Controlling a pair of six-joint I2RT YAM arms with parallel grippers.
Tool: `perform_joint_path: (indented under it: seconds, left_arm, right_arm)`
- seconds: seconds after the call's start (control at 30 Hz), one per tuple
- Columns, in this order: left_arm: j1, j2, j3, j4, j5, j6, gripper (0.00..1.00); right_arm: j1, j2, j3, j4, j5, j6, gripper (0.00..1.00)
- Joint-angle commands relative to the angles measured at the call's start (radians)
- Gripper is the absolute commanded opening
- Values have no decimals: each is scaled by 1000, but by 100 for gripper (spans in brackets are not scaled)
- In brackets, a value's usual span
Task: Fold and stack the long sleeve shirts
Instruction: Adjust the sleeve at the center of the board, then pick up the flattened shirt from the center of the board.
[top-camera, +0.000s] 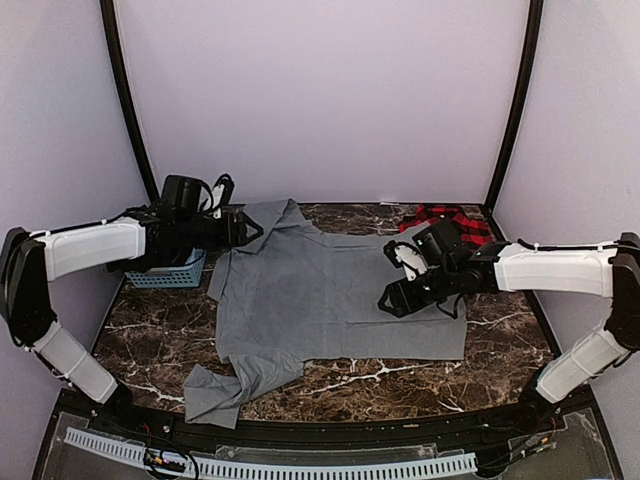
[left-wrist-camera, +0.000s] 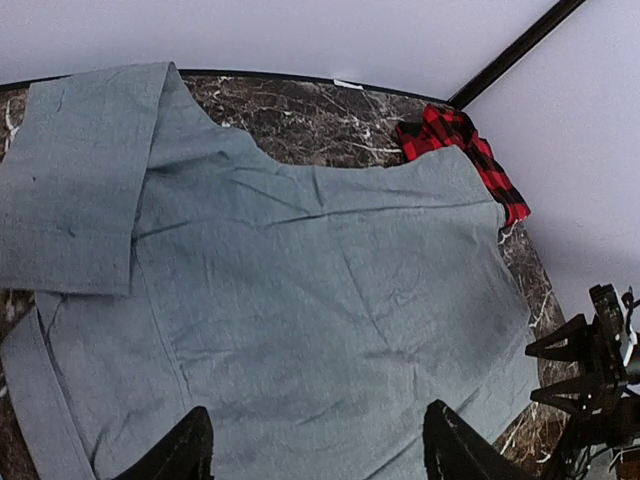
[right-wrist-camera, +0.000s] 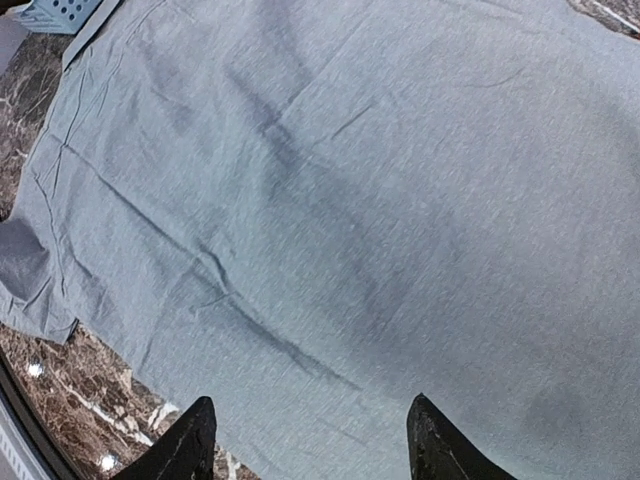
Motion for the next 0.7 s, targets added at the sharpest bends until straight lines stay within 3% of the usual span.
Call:
perform_joint_path:
  seconds: [0.0,0.33,0.53,0.67]
  left_arm:
    - [-67,-204,-189,-113,-85,-14,71]
    - [-385,-670,-539,-353,-212,-313,72]
    - [-629,-711,-586,-375,-213,-481,74]
    - [-715,-689,-607,-391,-241,-563,76]
  right_arm:
    - [44,-25,-35,31,-22,48,62]
    - [85,-8,-51,54,-5,112,66]
    - [85,6,-32,21,33,128,68]
    - [85,0,-39,31,33,147,68]
